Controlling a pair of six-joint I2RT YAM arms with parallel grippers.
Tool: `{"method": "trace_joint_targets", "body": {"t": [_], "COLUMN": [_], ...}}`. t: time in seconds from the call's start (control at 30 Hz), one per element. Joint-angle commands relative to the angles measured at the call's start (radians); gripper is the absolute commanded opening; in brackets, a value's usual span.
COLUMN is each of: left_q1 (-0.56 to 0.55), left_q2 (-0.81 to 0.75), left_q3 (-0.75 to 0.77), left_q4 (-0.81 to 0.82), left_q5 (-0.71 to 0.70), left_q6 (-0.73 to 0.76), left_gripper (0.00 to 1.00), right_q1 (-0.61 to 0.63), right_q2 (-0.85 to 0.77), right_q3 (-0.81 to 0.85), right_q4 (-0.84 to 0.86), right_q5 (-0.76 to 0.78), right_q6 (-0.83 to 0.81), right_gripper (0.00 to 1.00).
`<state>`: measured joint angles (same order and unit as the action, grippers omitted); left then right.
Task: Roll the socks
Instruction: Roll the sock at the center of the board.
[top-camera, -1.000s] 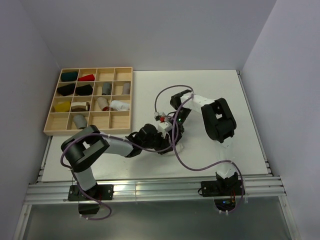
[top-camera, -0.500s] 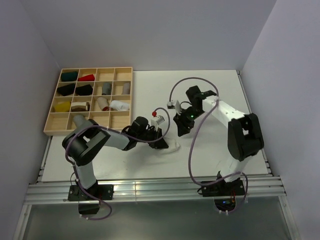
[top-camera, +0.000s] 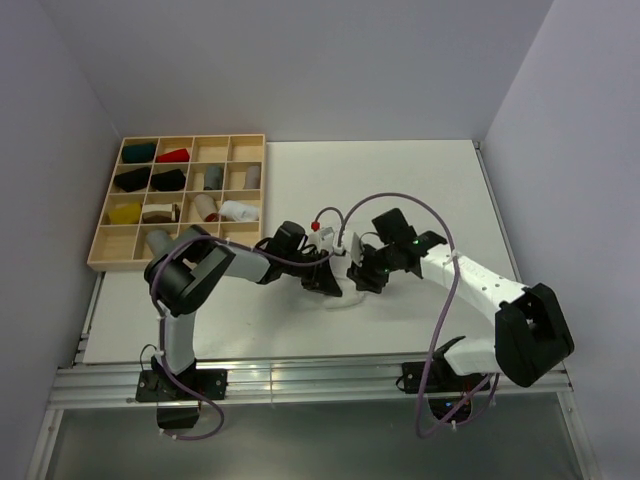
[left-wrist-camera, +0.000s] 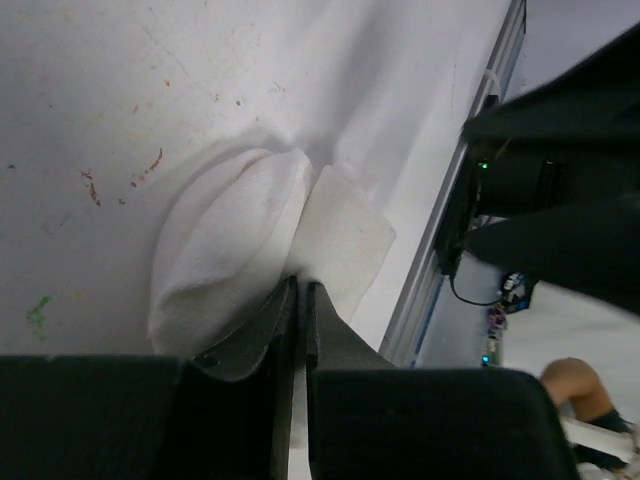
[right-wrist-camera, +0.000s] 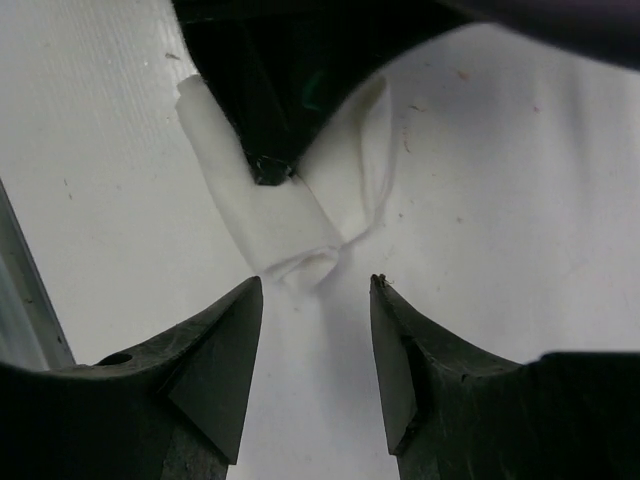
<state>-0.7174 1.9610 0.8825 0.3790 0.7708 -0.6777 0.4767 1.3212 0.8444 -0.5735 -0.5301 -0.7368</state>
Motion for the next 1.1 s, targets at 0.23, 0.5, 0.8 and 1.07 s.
{"method": "trace_joint_targets", "body": {"t": [0.23,0.5,0.8,1.07], "left_q1": [-0.001,0.006,0.015,0.039], "left_q2": [0.116,0.133,0.118,0.013], "left_q3": [0.006,0.009,0.012,-0.086], "left_q4": [-0.183,-0.161,-0.147,0.076], "left_q5": [0.022,0.051,0.065,0.013], "left_q6": [-0.058,-0.074,-0.091,-0.198], "left_gripper": [0.0,0.0,0.04,0.25], "right_q1": [0.23,0.287,0.29,0.225], "right_q2": [-0.033,0.047,0.119,0.219], "right_q3": [-0.16,-0.153,-0.127,-0.018], "right_q4": [0.248,0.248,0.189,-0.001], "right_q5": [0.185,0.219,0.196,0.036], "right_q6": [-0.03,-0.021,-0.029,-0.087], "right_gripper": [0.6,0.56,0.35,0.23]}}
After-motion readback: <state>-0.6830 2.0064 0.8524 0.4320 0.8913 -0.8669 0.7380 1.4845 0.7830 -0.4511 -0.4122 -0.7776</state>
